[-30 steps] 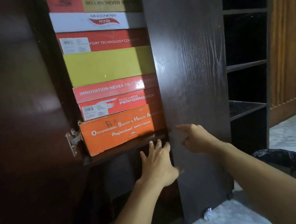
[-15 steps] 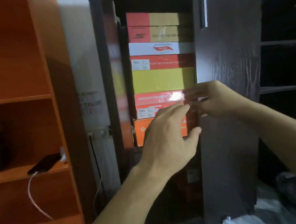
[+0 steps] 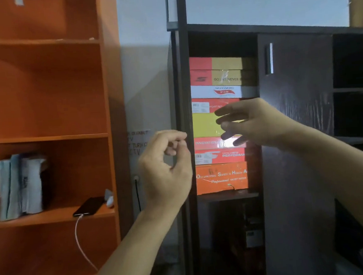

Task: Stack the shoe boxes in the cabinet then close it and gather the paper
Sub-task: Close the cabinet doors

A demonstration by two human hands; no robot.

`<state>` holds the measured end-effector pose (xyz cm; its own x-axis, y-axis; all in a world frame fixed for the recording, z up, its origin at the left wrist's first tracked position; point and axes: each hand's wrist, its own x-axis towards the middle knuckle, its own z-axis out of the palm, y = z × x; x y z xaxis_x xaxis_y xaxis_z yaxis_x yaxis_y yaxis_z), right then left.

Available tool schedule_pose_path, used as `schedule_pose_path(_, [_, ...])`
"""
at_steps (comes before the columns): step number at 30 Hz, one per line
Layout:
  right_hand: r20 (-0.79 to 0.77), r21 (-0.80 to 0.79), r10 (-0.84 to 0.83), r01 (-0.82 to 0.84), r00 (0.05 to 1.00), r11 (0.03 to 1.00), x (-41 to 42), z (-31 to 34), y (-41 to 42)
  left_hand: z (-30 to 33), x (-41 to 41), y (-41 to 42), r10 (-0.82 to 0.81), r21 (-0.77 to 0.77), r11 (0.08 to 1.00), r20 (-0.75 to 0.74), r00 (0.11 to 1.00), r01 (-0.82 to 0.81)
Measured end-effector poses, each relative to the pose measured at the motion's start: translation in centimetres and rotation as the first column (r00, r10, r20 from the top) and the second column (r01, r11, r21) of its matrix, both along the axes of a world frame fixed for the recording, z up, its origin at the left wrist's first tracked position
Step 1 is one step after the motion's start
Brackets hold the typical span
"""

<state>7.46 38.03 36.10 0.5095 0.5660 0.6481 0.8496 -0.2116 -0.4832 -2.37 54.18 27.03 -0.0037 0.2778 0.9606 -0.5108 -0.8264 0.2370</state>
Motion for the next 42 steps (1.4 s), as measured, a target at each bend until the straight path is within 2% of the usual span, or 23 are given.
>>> schedule_pose_path(3, [0.054, 0.006, 0.024, -0.024, 0.998, 1.000, -1.3, 0.0, 1.1, -0.6, 0.3, 1.5, -0.141, -0.219, 0.971, -0.194, 0.971, 0.097])
schedule_pose_path(6, [0.102, 0.024, 0.043, -0.045, 0.994, 0.999, -2.2, -0.1, 2.2, -2.0, 1.5, 2.9, -0.349, -0.368, 0.908, -0.396, 0.849, 0.201])
schedule_pose_path(11, [0.179, 0.024, 0.026, -0.030, 0.984, 0.999, -2.3, -0.9, 3.2, -3.5, 3.6, 3.3, -0.556, -0.491, 0.801, -0.399, 0.729, 0.342])
schedule_pose_path(16, [0.087, 0.089, -0.022, 0.014, 0.996, 0.996, -0.4, -2.3, 1.0, -4.4, 7.1, 1.5, -0.601, -0.480, 0.785, -0.438, 0.668, 0.392])
schedule_pose_path(20, [-0.005, 0.066, -0.104, 0.104, 0.995, 0.992, 2.2, -4.3, -2.0, -5.9, 10.8, 0.1, -0.462, -0.305, 0.887, -0.564, 0.685, 0.346])
schedule_pose_path(24, [-0.134, 0.062, -0.229, 0.239, 0.964, 0.969, 6.5, -6.4, -5.0, -7.8, 14.8, -0.6, -0.149, 0.020, 0.973, -0.698, 0.700, 0.228])
schedule_pose_path(26, [-0.186, 0.113, -0.330, 0.354, 0.925, 0.928, 9.1, -7.3, -5.8, -8.6, 16.9, -0.5, 0.078, 0.222, 0.967, -0.723, 0.687, 0.123])
schedule_pose_path(29, [-0.183, 0.183, -0.504, 0.533, 0.844, 0.826, 13.3, -8.5, -6.0, -9.3, 19.6, -0.4, 0.376, 0.455, 0.890, -0.697, 0.611, -0.029])
schedule_pose_path(34, [-0.263, 0.223, -0.542, 0.597, 0.798, 0.771, 19.7, -9.3, -4.9, -9.7, 23.5, 0.2, 0.507, 0.565, 0.822, -0.671, 0.542, -0.069])
schedule_pose_path(42, [-0.341, 0.240, -0.533, 0.620, 0.775, 0.748, 24.8, -9.1, -2.4, -10.1, 27.8, 0.3, 0.615, 0.607, 0.768, -0.613, 0.495, -0.203])
